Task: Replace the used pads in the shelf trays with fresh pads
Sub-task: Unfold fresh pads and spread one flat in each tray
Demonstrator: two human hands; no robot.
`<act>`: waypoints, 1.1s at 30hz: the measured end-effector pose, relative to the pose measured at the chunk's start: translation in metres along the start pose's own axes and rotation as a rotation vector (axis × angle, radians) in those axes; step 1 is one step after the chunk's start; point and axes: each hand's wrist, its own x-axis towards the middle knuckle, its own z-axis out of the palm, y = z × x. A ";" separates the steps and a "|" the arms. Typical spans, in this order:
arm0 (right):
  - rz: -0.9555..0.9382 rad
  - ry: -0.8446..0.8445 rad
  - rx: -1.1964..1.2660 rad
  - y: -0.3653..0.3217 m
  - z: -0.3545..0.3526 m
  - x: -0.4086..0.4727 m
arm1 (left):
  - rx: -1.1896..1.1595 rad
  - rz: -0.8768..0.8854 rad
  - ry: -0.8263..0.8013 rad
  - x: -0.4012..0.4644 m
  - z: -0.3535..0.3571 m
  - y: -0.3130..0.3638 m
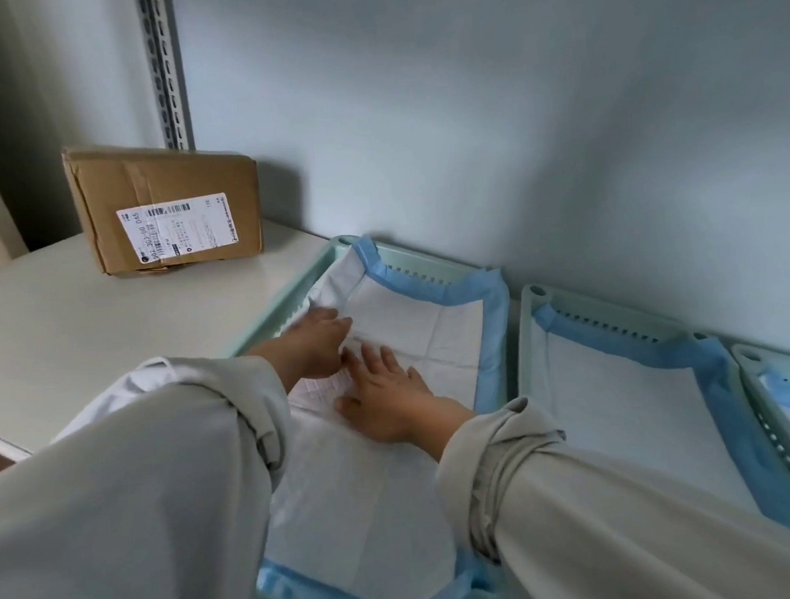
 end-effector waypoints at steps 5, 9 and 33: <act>0.395 0.025 0.141 0.033 0.008 -0.011 | -0.166 -0.158 -0.095 0.009 -0.003 -0.005; 0.438 0.076 0.152 0.034 0.001 -0.005 | -0.061 -0.192 0.076 0.020 -0.003 0.011; 0.206 0.188 -0.012 0.077 -0.025 0.081 | 0.109 -0.004 0.090 0.095 0.009 0.011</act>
